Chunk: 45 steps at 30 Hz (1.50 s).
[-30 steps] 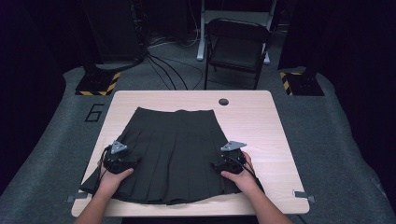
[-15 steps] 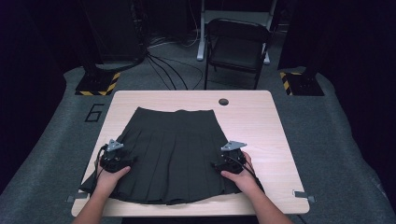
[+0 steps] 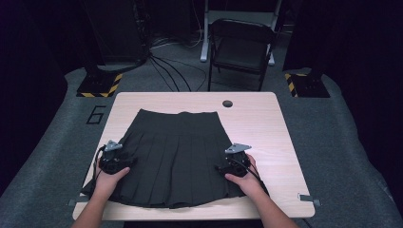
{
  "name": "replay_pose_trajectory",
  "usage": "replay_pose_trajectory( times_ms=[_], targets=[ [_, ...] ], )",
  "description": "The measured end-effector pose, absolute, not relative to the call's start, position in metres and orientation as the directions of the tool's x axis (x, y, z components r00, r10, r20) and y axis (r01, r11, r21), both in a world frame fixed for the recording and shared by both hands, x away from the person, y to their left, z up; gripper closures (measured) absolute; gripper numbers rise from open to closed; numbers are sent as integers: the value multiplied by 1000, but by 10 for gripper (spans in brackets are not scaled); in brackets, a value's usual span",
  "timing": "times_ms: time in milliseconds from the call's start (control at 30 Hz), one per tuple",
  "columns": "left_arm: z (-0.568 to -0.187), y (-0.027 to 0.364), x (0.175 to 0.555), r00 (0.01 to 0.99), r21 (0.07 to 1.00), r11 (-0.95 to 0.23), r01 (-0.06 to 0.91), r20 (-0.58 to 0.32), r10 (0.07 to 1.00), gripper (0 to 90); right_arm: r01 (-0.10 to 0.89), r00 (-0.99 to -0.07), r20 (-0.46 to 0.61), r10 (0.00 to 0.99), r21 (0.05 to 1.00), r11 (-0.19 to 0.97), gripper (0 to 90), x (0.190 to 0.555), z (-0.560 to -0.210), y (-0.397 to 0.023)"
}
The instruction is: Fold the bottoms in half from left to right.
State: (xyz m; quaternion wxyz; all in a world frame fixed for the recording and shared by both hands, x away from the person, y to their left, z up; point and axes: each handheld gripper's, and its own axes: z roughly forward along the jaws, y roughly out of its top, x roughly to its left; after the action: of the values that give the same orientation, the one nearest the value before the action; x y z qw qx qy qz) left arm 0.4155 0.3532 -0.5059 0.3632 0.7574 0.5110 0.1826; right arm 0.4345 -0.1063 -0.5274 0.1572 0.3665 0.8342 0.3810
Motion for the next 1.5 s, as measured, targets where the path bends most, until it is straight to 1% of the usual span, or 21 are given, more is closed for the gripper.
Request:
replay_pose_trajectory(
  times_ms=[333, 400, 600, 767, 867, 933, 1133, 1367, 1400, 1500],
  targets=[
    [-499, 365, 414, 388, 752, -194, 630, -89, 917, 471, 492, -680, 20, 733, 754, 436, 155, 435, -528, -106],
    [-498, 367, 413, 372, 763, -190, 618, -71, 925, 475, 492, -681, 19, 732, 751, 439, 155, 435, -527, -106],
    [-496, 374, 412, 351, 756, -188, 626, -58, 934, 496, 492, -683, 18, 731, 750, 442, 155, 435, -527, -106],
    [-493, 386, 411, 318, 769, -149, 622, -74, 945, 497, 494, -682, 20, 732, 750, 440, 156, 435, -527, -106],
    [-492, 390, 410, 310, 777, -145, 613, -68, 948, 500, 493, -681, 20, 732, 752, 438, 155, 435, -527, -106],
    [-492, 397, 410, 288, 785, -130, 605, -64, 956, 513, 493, -682, 19, 732, 751, 440, 155, 435, -527, -106],
    [-494, 409, 409, 255, 778, -110, 619, -67, 965, 531, 493, -682, 18, 731, 750, 441, 156, 435, -527, -106],
    [-502, 417, 411, 218, 766, -88, 637, -69, 974, 530, 492, -682, 18, 731, 751, 441, 156, 435, -527, -106],
    [-505, 420, 413, 211, 747, -100, 657, -56, 976, 529, 493, -681, 19, 732, 751, 439, 155, 435, -527, -106],
    [-508, 422, 414, 203, 743, -102, 661, -46, 978, 526, 493, -682, 19, 731, 751, 440, 156, 435, -527, -106]
  ],
)
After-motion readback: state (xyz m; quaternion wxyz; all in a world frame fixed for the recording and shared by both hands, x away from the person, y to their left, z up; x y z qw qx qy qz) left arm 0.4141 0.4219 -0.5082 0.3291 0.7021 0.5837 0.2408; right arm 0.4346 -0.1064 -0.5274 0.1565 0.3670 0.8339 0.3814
